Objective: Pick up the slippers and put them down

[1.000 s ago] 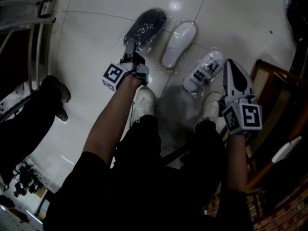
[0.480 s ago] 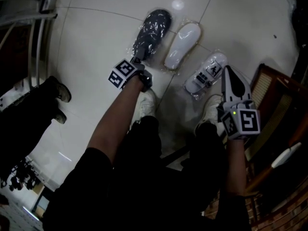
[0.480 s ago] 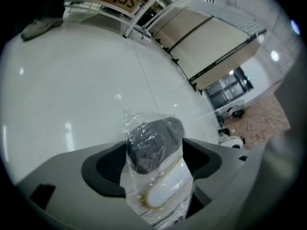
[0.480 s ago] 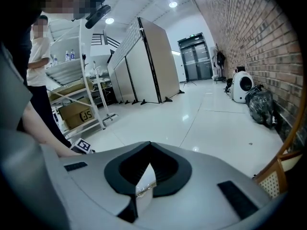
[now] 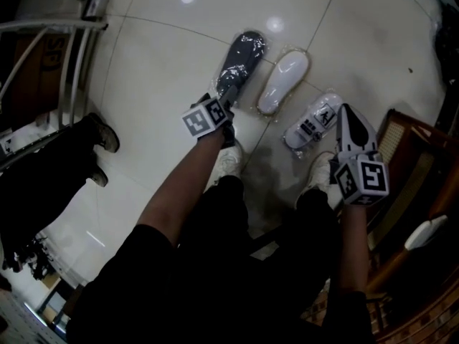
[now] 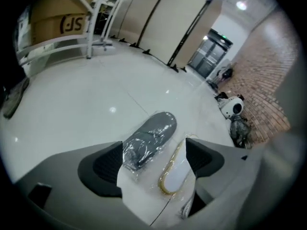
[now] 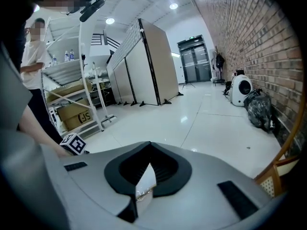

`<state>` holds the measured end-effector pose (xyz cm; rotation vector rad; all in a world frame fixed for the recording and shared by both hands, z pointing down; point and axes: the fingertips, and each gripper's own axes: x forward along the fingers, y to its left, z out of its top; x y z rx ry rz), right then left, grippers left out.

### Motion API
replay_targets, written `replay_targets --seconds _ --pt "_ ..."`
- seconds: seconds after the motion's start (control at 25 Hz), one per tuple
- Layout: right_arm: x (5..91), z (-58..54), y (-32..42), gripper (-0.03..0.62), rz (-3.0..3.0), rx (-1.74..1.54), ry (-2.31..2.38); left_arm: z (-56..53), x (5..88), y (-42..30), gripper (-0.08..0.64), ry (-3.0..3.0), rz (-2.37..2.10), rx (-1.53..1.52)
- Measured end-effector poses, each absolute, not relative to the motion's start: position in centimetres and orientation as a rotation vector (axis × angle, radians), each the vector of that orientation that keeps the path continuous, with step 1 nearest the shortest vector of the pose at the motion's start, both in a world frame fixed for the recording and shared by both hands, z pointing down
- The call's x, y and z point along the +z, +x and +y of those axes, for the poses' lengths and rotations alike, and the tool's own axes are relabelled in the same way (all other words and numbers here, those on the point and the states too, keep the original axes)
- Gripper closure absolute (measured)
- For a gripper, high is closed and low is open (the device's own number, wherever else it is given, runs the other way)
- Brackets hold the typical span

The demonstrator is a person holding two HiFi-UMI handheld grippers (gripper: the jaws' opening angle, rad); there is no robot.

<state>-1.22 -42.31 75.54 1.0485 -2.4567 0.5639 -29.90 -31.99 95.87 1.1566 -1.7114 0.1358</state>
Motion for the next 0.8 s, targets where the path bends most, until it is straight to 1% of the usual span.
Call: replay_targets --seconds 0.16,0.32,0.6,0.8 --pt "72.0 -42.0 -1.3 0.583 -2.444 0.518 1.087 -33.8 89.4 -29.1 0.146 1.325 -1.706 0.134" --pt "67.6 -41.5 -1.5 0.583 -2.455 0.452 1.13 -34.7 81.7 -30.3 0.149 1.446 -1.758 0.131" --pt "58.2 -41.4 -0.9 0.584 -2.536 0.307 1.244 -37.7 66.8 -29.6 0.153 1.813 -1.88 0.159" --pt "50.3 -39.6 -0.5 0.584 -2.605 0.209 1.295 -36.5 56.6 -27.7 0.153 1.964 -1.927 0.095"
